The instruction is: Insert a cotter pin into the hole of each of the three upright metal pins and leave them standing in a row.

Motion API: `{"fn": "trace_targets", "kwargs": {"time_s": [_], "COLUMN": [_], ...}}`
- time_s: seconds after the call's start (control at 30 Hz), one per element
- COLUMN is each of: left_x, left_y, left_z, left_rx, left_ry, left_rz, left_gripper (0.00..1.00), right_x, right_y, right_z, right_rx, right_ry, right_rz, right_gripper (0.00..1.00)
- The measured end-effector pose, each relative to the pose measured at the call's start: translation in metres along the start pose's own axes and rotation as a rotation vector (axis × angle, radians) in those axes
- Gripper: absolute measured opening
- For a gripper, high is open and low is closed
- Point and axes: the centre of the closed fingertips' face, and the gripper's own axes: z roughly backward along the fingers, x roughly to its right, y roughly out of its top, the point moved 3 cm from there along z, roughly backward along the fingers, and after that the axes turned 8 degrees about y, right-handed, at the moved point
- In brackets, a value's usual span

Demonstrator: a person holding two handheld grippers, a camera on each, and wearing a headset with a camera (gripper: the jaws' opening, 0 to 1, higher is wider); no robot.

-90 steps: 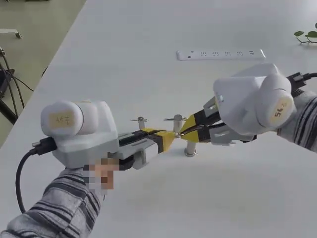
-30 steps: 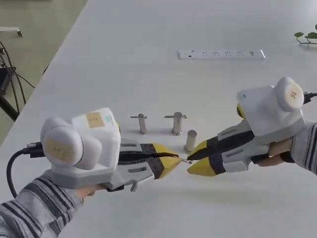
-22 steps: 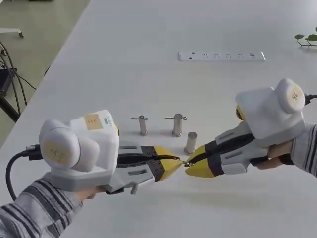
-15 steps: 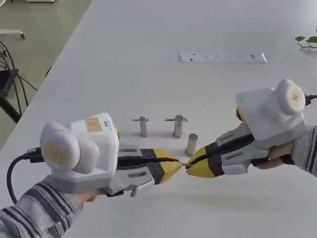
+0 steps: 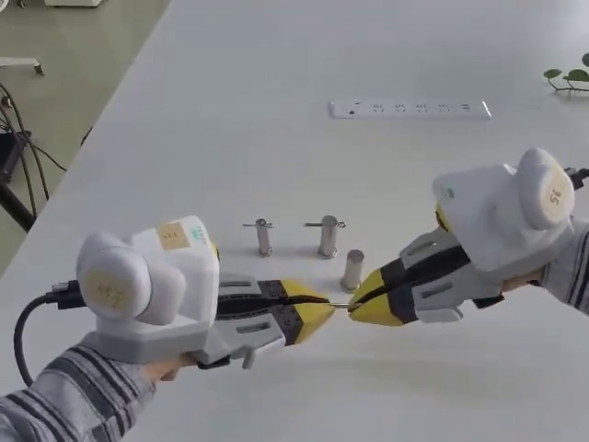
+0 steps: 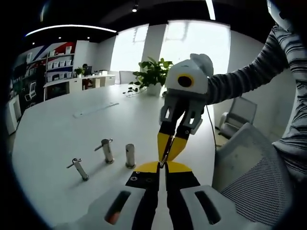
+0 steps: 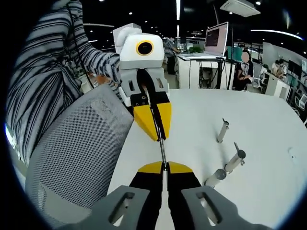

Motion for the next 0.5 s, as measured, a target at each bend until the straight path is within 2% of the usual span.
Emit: {"fn": "trace_targets", "kwargs": {"time_s": [0.17,0.27,0.33,0.5], "left_x": [-0.003,-0.008,-0.012,-0.019], "left_y": [-0.001,-0.002,-0.002,-0.002], "left_z": [-0.006,-0.009,-0.010,-0.013], "left_rx": [0.014,0.020,0.026,0.030], "left_ry": [0.038,0.070,0.093,0.142], "left_rz": [-0.015,-0.005,-0.013,-0.025], "left_gripper": [0.02,0.12,0.19,0.26], "right_x": [0.003,0.009,0.011,0.020], "right_y": [-0.003,-0.009,-0.010,-0.022], "right_z": [0.002,0.005,0.008,0.018], "right_rx": [-0.028,-0.045,-0.039,-0.063], "right_ry": [-0.019,-0.038,-0.054,-0.097], "right_rz": [0.027,0.039,0.036,0.019], "right_gripper": [0.00,0.00,0.00,0.00]}}
